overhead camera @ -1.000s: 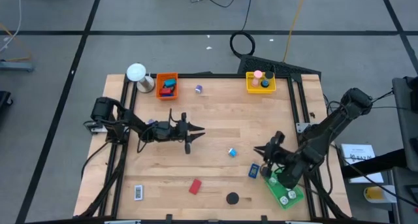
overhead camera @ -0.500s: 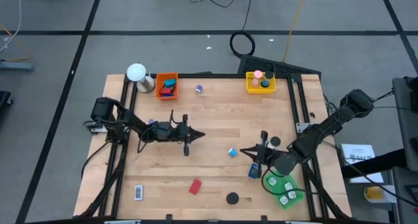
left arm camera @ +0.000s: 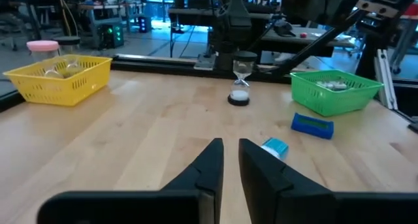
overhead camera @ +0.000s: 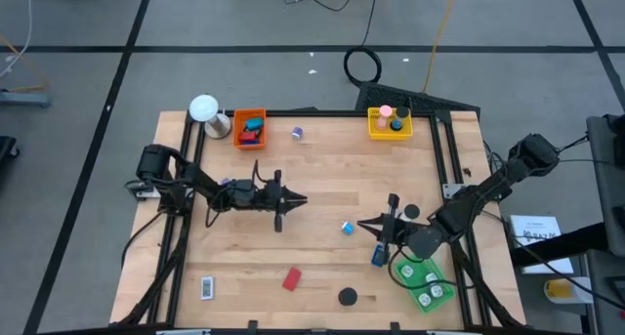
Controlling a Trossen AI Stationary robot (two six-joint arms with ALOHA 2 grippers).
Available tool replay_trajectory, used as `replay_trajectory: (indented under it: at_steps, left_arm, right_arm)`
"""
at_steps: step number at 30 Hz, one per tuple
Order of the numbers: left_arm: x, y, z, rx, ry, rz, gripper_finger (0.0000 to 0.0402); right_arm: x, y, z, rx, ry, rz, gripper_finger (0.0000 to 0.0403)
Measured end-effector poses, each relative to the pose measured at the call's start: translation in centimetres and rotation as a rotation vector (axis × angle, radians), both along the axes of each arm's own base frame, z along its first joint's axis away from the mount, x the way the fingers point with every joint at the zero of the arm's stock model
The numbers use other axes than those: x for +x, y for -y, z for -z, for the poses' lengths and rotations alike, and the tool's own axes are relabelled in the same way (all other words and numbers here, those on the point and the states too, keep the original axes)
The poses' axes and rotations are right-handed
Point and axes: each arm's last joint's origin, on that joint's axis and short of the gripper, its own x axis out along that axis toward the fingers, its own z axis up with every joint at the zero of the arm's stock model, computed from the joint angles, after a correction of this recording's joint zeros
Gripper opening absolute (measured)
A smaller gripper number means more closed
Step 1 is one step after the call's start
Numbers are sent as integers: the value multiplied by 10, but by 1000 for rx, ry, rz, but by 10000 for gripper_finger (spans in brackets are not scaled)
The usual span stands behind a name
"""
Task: Pick & Place Office items
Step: Put the bottom violet charger adapter into the green bin
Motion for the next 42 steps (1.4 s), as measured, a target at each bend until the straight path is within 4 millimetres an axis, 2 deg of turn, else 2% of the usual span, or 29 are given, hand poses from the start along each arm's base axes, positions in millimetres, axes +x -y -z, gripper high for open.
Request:
replay_trajectory:
  at_steps: [8,13,19,23,26,37,42]
  left_arm:
    - [-1,8,0,0,-5,11,51]
    - [-6,17,-11,18,-69,9,51]
    - [-27,38,-30,94,-220,37,51]
    - [-44,51,-35,65,-323,40,51]
    - [-54,57,-37,13,-368,-32,51]
    - [-85,53,-44,-70,-496,-180,54]
    - [-96,46,-45,-100,-588,-237,88]
  right_arm:
    - [0,0,0,0,0,0,9]
    - [0,0,0,0,0,0,12]
    - [0,0,0,0,0,0,12]
    - [0,0,0,0,0,-1,9]
    - [0,0,0,0,0,0,10]
    - [0,0,0,0,0,-1,9]
    - [0,0,0,0,0,-1,10]
